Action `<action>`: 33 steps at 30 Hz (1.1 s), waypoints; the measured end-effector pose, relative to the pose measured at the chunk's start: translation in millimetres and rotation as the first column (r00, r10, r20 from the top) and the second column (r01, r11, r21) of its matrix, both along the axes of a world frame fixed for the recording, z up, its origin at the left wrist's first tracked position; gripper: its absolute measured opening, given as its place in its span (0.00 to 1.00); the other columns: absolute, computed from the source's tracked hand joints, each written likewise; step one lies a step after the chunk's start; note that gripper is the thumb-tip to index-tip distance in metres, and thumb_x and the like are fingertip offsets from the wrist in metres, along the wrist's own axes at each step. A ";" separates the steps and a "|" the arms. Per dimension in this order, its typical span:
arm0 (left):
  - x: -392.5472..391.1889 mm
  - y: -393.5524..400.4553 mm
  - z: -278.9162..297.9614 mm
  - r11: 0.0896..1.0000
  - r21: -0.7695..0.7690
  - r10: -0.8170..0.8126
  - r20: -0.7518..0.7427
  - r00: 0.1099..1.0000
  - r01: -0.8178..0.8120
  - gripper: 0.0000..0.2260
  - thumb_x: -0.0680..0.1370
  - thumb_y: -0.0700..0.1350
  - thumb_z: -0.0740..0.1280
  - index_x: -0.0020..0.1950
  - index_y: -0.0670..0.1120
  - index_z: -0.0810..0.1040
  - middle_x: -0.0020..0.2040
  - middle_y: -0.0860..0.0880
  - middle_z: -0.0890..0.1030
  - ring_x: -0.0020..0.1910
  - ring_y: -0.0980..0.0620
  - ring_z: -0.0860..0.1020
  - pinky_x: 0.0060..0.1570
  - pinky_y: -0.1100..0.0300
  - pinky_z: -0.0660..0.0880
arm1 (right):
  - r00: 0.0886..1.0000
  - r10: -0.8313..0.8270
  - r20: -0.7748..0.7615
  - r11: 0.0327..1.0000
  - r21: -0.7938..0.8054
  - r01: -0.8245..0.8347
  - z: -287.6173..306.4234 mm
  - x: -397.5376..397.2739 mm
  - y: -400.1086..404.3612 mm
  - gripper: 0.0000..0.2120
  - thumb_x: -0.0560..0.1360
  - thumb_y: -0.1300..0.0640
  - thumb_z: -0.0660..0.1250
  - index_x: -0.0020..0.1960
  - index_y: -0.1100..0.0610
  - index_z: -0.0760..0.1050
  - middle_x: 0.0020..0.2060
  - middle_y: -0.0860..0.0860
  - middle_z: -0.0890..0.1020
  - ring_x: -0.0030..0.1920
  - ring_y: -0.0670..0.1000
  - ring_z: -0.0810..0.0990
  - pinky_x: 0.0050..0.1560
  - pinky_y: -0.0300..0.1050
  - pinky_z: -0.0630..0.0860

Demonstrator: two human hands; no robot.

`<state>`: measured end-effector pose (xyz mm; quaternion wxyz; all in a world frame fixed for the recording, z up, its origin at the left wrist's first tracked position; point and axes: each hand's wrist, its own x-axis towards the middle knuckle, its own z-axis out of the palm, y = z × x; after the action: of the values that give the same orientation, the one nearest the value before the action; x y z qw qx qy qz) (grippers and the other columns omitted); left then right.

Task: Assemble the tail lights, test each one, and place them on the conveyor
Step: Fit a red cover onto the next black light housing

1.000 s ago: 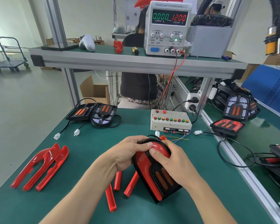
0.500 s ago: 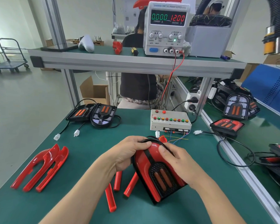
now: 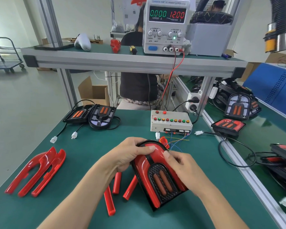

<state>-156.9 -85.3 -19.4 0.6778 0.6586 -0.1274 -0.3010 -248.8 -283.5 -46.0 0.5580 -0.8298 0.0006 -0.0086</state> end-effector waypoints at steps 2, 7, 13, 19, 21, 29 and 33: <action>2.0 3.7 1.5 1.000 0.001 0.031 -0.057 0.998 -0.031 0.09 0.77 0.38 0.71 0.56 0.37 0.83 0.48 0.39 0.85 0.41 0.46 0.83 0.46 0.56 0.82 | 0.995 0.056 -0.078 0.995 0.089 -0.049 0.2 -7.3 -11.3 0.27 0.81 0.33 0.57 0.56 0.52 0.83 0.50 0.54 0.87 0.52 0.53 0.86 0.60 0.53 0.80; 6.4 11.0 2.4 0.997 -0.044 0.064 -0.151 0.986 -0.071 0.14 0.76 0.41 0.71 0.59 0.36 0.82 0.54 0.35 0.83 0.46 0.42 0.82 0.60 0.46 0.78 | 0.998 0.023 -0.062 1.000 0.022 -0.022 -10.3 -34.5 -35.1 0.22 0.74 0.31 0.64 0.55 0.44 0.85 0.46 0.41 0.86 0.45 0.43 0.81 0.53 0.37 0.75; 5.5 6.1 1.0 0.994 -0.063 0.077 -0.150 0.986 -0.087 0.18 0.73 0.43 0.73 0.60 0.34 0.81 0.54 0.34 0.83 0.49 0.40 0.81 0.61 0.44 0.77 | 0.997 -0.074 -0.031 0.987 0.139 0.077 -15.5 -43.4 -25.0 0.12 0.79 0.46 0.66 0.53 0.48 0.86 0.38 0.57 0.85 0.38 0.58 0.85 0.39 0.44 0.79; 3.7 7.2 -3.8 0.994 -0.066 0.081 -0.152 0.985 -0.092 0.17 0.73 0.44 0.73 0.58 0.36 0.82 0.53 0.36 0.84 0.45 0.43 0.83 0.54 0.50 0.81 | 0.985 -0.170 -0.023 0.965 0.199 0.171 -21.1 -48.5 -11.9 0.09 0.80 0.57 0.68 0.47 0.48 0.87 0.32 0.60 0.84 0.32 0.58 0.85 0.35 0.44 0.80; 2.1 6.3 -4.4 0.994 -0.062 0.076 -0.150 0.986 -0.086 0.19 0.72 0.45 0.73 0.59 0.35 0.82 0.54 0.35 0.84 0.47 0.42 0.83 0.56 0.48 0.80 | 0.981 -0.194 -0.028 0.959 0.204 0.195 -21.1 -52.8 -9.5 0.08 0.80 0.57 0.69 0.47 0.49 0.86 0.32 0.60 0.84 0.32 0.58 0.85 0.35 0.44 0.80; -18.0 -0.4 0.9 0.998 -0.058 0.035 -0.037 0.999 -0.037 0.18 0.72 0.42 0.75 0.59 0.37 0.81 0.50 0.40 0.84 0.46 0.46 0.82 0.52 0.53 0.80 | 0.979 -0.163 -0.126 0.973 0.143 0.180 -26.7 -88.0 -5.0 0.04 0.75 0.63 0.75 0.48 0.58 0.83 0.39 0.55 0.87 0.38 0.50 0.85 0.43 0.39 0.80; -38.4 -8.8 -10.8 0.998 -0.052 -0.021 0.073 0.997 0.025 0.18 0.77 0.56 0.72 0.61 0.45 0.82 0.56 0.41 0.85 0.52 0.50 0.82 0.56 0.55 0.79 | 0.939 -0.330 -0.101 0.930 0.136 0.341 -36.7 -118.4 -15.5 0.07 0.70 0.68 0.77 0.42 0.58 0.87 0.37 0.56 0.87 0.36 0.46 0.84 0.43 0.32 0.78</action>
<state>-195.3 -94.1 -30.3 0.6865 0.6492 -0.1676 -0.2813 -367.2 -299.0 -82.8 0.6093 -0.7724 0.1646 -0.0719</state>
